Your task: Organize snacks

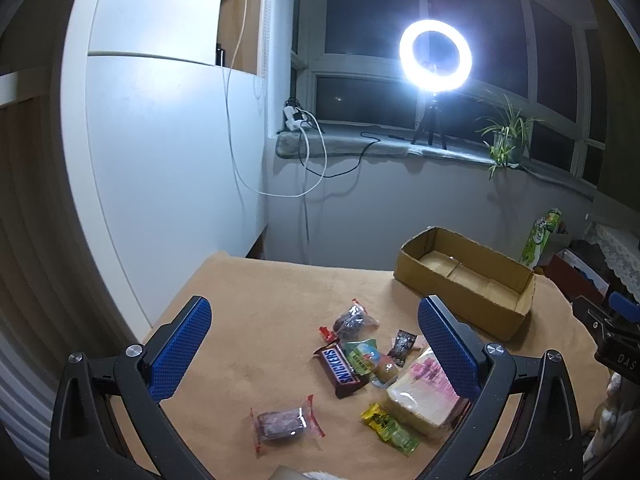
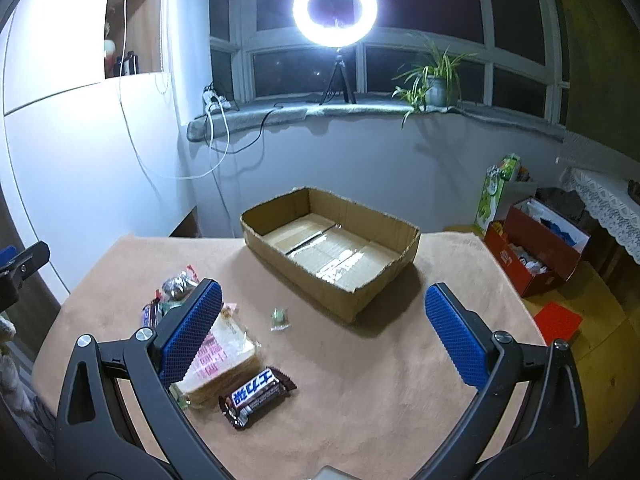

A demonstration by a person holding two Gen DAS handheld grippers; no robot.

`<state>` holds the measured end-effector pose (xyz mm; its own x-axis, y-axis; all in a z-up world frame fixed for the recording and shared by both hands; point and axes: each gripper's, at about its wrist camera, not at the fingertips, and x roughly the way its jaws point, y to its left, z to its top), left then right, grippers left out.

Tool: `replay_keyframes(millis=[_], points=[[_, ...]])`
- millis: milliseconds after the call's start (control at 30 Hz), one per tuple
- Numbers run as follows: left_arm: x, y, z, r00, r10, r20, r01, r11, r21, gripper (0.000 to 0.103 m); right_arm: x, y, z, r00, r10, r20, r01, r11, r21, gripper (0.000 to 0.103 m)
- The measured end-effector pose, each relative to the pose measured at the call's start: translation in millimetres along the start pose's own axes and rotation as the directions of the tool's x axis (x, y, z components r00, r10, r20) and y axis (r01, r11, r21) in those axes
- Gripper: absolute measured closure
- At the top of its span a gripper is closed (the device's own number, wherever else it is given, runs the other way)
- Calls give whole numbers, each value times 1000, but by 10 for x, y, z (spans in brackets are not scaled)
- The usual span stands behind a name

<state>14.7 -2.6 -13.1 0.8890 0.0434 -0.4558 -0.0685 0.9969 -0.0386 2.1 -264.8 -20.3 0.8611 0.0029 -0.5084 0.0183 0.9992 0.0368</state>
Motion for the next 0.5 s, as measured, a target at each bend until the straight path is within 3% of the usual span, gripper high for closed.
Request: replay_keyframes(millis=[100, 233, 333, 500], points=[[-3, 20, -41, 1000, 7, -11, -7, 1000, 0, 1, 28, -32, -56, 1000, 2, -21, -2, 1000, -4, 0], [27, 54, -108, 999, 9, -38, -10, 1000, -5, 1, 83, -131, -128, 993, 31, -118, -28, 999, 28, 0], [55, 70, -157, 998, 2, -60, -3, 1000, -12, 1, 163, -202, -186, 989, 30, -145, -28, 1000, 12, 6], [157, 77, -260, 992, -46, -120, 42, 999, -34, 5, 357, -249, -294, 972, 149, -181, -141, 988, 55, 11]])
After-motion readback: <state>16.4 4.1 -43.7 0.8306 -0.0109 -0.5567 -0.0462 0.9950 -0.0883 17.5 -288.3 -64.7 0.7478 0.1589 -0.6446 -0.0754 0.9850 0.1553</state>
